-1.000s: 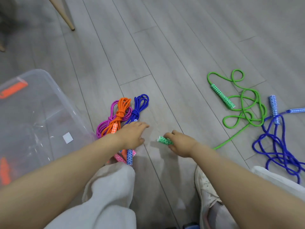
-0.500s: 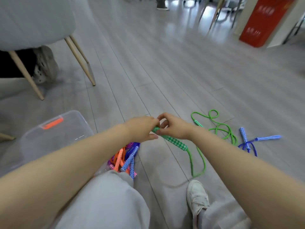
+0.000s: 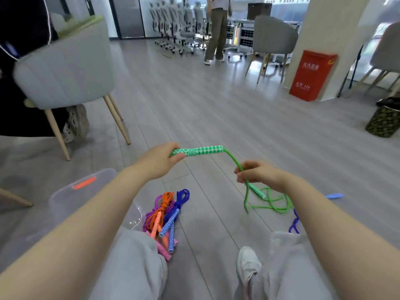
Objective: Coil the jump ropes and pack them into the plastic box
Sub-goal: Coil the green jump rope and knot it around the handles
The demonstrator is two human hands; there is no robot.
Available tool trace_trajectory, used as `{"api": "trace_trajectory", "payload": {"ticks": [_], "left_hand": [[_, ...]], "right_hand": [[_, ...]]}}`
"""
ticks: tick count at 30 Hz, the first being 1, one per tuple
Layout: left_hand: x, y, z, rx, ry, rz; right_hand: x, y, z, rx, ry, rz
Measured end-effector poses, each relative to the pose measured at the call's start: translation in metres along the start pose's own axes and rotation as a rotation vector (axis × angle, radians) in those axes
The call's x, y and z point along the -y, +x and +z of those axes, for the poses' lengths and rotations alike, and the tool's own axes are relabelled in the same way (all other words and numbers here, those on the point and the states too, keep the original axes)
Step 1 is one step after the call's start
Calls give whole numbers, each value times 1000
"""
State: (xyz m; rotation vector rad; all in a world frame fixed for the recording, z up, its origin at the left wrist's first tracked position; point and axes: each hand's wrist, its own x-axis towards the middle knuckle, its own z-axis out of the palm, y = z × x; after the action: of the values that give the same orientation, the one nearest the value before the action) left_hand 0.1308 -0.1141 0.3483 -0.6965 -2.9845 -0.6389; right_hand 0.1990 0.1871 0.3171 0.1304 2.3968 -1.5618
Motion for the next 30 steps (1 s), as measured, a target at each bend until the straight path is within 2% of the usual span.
{"api": "trace_trajectory", "payload": {"ticks": [2,4,9,11,15,17,20,23,27,30], "left_hand": [[7,-10,-3,-32,-53,-70],[12,-19,-2,-30,-10,-109],[0,-40,19,221,55,-130],[-14,-45,30,253,-99,-103],[-62,-53,38,252,-840,-64],[-80,-57,39,213,-946,-3],[-91,-59,42,213,-912,67],[-91,-55,40,95,-1012,15],[-80,-50,22,-76,-1034,-25],[-57,-42,11,-270,-1126,-147]], "right_hand": [[1,-12,-6,-63,-12,-15],[5,-22,-12,-142,36,-60],[30,-36,-9,-329,157,-258],[43,-40,1,-331,172,-318],[62,-50,27,-289,118,-385],[67,-52,38,-274,54,-415],[68,-52,46,-302,53,-436],[62,-53,38,-347,68,-400],[42,-59,15,-246,-129,-264],[35,-65,1,-257,-154,-218]]}}
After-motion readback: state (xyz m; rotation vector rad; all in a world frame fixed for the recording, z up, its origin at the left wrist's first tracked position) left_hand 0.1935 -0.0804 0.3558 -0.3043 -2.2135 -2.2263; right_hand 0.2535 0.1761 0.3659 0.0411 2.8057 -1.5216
